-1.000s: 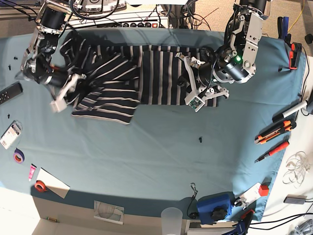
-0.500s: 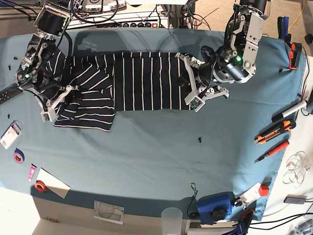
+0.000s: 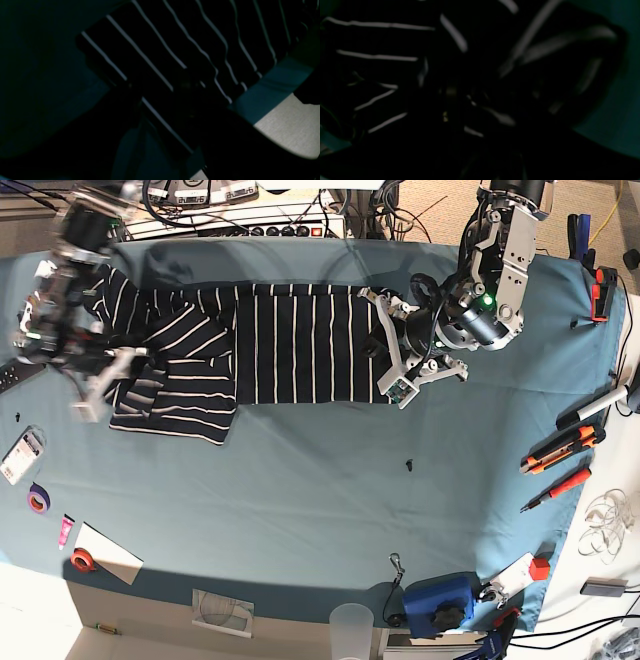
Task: Layout the t-shirt on the table in an organized manner, then fold the t-shirt properly
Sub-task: 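Fold the strip end with the right gripper toward the left gripper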
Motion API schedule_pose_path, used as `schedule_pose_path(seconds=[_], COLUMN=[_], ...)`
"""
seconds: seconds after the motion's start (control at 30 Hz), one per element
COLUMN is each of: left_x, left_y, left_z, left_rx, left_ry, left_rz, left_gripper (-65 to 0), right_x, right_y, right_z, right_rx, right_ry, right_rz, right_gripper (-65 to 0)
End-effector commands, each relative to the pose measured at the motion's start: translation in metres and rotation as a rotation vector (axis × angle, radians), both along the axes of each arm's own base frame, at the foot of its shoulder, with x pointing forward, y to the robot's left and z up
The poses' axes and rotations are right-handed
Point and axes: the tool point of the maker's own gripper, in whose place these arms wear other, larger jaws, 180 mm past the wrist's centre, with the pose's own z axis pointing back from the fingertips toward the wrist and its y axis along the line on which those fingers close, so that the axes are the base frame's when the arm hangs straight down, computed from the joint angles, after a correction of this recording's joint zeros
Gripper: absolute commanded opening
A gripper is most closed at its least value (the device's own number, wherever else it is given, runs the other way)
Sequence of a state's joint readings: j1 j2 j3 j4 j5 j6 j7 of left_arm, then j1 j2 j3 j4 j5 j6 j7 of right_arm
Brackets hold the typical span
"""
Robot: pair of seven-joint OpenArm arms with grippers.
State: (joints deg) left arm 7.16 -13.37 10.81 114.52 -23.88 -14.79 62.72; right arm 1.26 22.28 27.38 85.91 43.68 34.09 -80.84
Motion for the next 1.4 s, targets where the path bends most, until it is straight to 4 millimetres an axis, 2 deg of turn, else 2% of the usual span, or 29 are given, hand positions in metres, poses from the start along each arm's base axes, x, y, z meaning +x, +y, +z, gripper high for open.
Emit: schedule_pose_path(seconds=[0.0,0.17,0.27,0.33,0.43,0.53,0.63,1.0,1.17,1.27,1.37], left_x=[0.006,0.006,0.007,0.007,0.007,0.008,0.008,0.009,0.008,0.008,0.008], left_y=[-0.004,-0.004,-0.005,-0.006,-0.006,-0.006,-0.005,-0.006,-0.006,-0.006,-0.006], left_z=[0.011,0.011,0.013,0.013,0.014,0.014,0.014,0.015,0.015,0.015,0.015], left_rx=[-0.032,-0.032,-0.039,-0.043,-0.043,-0.044,-0.043,-0.050,-0.050,-0.049,-0.049], left_ry=[-0.038,-0.039,-0.047,-0.050,-0.051,-0.052,-0.052,-0.059,-0.058,-0.058,-0.057], left_rz=[-0.002,-0.001,0.000,0.001,0.001,0.001,0.001,0.003,0.003,0.003,0.002], left_gripper=[-43.5,-43.5,-43.5,-43.5,-43.5,-43.5,-43.5,-43.4,-43.5,-43.4,-43.5], right_x=[0.011,0.003,-0.012,-0.027,-0.048,-0.061,-0.063,-0.040,-0.035,-0.038,-0.034], right_y=[-0.018,-0.070,-0.090,-0.099,-0.106,-0.103,-0.097,-0.072,-0.045,-0.027,-0.022], right_z=[0.024,0.054,0.060,0.052,0.028,0.002,-0.012,0.007,-0.008,-0.026,-0.039], right_rx=[-0.020,-0.056,-0.044,-0.034,0.006,0.058,0.134,0.326,0.326,0.286,0.227], right_ry=[-0.073,-0.158,-0.188,-0.165,-0.092,-0.031,-0.020,-0.159,-0.083,0.007,0.041], right_rz=[-0.023,-0.156,-0.236,-0.275,-0.322,-0.314,-0.320,-0.296,-0.199,-0.124,-0.113], right_gripper=[-42.7,-42.7,-42.7,-42.7,-42.7,-42.7,-42.6,-41.1,-41.1,-41.1,-41.1])
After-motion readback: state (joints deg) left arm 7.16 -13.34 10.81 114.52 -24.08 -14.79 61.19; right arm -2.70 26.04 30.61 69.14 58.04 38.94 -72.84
